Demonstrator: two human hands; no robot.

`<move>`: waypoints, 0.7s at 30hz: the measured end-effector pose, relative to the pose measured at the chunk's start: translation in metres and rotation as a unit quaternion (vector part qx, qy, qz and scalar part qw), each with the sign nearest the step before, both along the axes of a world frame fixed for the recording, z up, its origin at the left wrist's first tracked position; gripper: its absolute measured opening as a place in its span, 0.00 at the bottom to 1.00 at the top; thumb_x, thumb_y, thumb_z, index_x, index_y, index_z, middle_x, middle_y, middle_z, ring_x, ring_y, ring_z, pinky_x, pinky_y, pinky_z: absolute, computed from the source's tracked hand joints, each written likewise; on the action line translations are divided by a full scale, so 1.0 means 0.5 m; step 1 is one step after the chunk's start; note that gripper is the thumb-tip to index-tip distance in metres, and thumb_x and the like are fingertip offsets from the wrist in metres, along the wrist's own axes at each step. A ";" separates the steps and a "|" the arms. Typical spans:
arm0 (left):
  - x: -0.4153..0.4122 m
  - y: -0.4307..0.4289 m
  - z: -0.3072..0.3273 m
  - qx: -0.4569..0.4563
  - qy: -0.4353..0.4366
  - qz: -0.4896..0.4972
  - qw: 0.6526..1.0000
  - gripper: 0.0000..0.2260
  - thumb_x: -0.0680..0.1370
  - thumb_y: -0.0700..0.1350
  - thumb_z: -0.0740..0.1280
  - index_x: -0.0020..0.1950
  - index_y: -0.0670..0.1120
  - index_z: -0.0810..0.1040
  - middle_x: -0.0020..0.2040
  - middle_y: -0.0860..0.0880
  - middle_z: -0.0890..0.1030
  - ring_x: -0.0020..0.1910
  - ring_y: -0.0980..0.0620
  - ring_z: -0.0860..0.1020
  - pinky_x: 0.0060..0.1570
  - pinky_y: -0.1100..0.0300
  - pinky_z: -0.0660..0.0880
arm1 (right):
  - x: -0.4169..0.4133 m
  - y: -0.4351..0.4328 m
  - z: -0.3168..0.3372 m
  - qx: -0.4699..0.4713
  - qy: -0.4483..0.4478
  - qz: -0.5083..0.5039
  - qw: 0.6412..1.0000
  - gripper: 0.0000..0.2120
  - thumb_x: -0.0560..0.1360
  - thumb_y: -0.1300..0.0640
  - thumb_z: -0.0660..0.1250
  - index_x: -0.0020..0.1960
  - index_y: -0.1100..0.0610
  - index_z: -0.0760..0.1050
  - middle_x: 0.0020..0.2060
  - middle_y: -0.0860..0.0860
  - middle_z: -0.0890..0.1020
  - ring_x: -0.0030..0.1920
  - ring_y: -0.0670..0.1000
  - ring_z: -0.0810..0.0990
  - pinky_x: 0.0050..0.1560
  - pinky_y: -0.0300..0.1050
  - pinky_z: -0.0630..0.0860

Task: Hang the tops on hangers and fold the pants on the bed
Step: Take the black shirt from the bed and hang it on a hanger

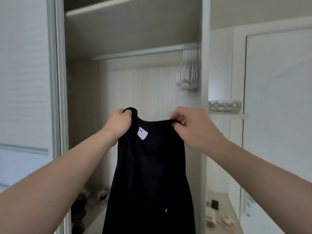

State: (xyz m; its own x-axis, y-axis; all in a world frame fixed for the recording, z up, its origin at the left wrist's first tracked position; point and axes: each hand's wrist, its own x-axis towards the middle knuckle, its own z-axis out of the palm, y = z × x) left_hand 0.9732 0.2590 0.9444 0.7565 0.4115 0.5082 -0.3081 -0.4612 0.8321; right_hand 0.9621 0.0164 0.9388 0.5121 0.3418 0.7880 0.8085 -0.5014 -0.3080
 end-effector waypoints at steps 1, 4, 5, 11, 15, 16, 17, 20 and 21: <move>0.014 0.018 0.031 -0.010 -0.009 -0.008 1.000 0.07 0.77 0.44 0.57 0.40 0.46 0.68 0.36 0.48 0.69 0.33 0.49 0.67 0.35 0.58 0.64 | 0.011 0.027 0.033 -0.008 -0.015 -0.014 1.000 0.07 0.75 0.61 0.66 0.47 0.52 0.81 0.39 0.46 0.84 0.38 0.45 0.80 0.43 0.41 0.78; 0.052 0.064 0.121 -0.026 -0.030 -0.021 0.999 0.04 0.76 0.44 0.59 0.43 0.45 0.71 0.36 0.47 0.69 0.31 0.49 0.68 0.28 0.62 0.62 | 0.050 0.096 0.126 -0.028 -0.048 -0.070 0.996 0.07 0.76 0.61 0.64 0.47 0.53 0.80 0.41 0.49 0.83 0.37 0.50 0.80 0.43 0.49 0.81; 0.066 0.078 0.147 -0.032 -0.034 -0.023 0.999 0.04 0.75 0.44 0.60 0.43 0.45 0.71 0.36 0.47 0.69 0.31 0.49 0.67 0.28 0.62 0.62 | 0.066 0.115 0.156 -0.035 -0.051 -0.086 0.994 0.07 0.76 0.62 0.64 0.47 0.54 0.80 0.41 0.49 0.82 0.36 0.50 0.79 0.43 0.52 0.81; 0.156 0.135 0.256 -0.095 -0.036 -0.060 0.993 0.11 0.73 0.43 0.60 0.50 0.41 0.78 0.40 0.44 0.72 0.35 0.44 0.72 0.38 0.54 0.70 | 0.182 0.196 0.302 -0.096 0.009 -0.207 0.974 0.11 0.74 0.67 0.58 0.46 0.57 0.78 0.39 0.57 0.83 0.30 0.58 0.85 0.37 0.55 0.85; 0.212 0.143 0.286 -0.134 -0.025 -0.110 0.985 0.14 0.75 0.37 0.58 0.56 0.39 0.79 0.39 0.43 0.78 0.27 0.45 0.77 0.30 0.59 0.77 | 0.252 0.212 0.339 -0.189 0.012 -0.298 0.935 0.14 0.71 0.66 0.58 0.50 0.56 0.79 0.44 0.56 0.82 0.36 0.57 0.83 0.37 0.47 0.80; 0.222 0.140 0.290 -0.141 -0.023 -0.123 0.982 0.13 0.75 0.36 0.58 0.55 0.39 0.79 0.39 0.42 0.78 0.28 0.45 0.78 0.30 0.58 0.78 | 0.270 0.211 0.344 -0.215 -0.009 -0.329 0.919 0.13 0.72 0.64 0.60 0.51 0.55 0.79 0.46 0.54 0.82 0.39 0.56 0.81 0.39 0.46 0.76; 0.232 0.138 0.293 -0.146 -0.024 -0.132 0.980 0.13 0.76 0.35 0.57 0.54 0.40 0.78 0.40 0.41 0.79 0.29 0.44 0.79 0.30 0.57 0.79 | 0.286 0.210 0.349 -0.228 -0.028 -0.351 0.908 0.12 0.72 0.62 0.62 0.52 0.54 0.79 0.49 0.53 0.81 0.43 0.56 0.79 0.42 0.46 0.74; 0.260 0.129 0.303 -0.159 -0.032 -0.147 0.976 0.13 0.77 0.34 0.54 0.53 0.40 0.77 0.41 0.41 0.80 0.33 0.43 0.81 0.31 0.54 0.81 | 0.333 0.202 0.372 -0.206 -0.103 -0.383 0.894 0.12 0.74 0.60 0.62 0.56 0.54 0.77 0.54 0.54 0.80 0.50 0.58 0.77 0.48 0.48 0.73; 0.269 0.124 0.306 -0.162 -0.034 -0.153 0.974 0.13 0.78 0.33 0.53 0.52 0.39 0.76 0.40 0.41 0.80 0.33 0.43 0.81 0.31 0.52 0.81 | 0.350 0.199 0.382 -0.200 -0.141 -0.403 0.882 0.13 0.74 0.60 0.62 0.57 0.54 0.76 0.57 0.55 0.79 0.55 0.59 0.77 0.51 0.49 0.72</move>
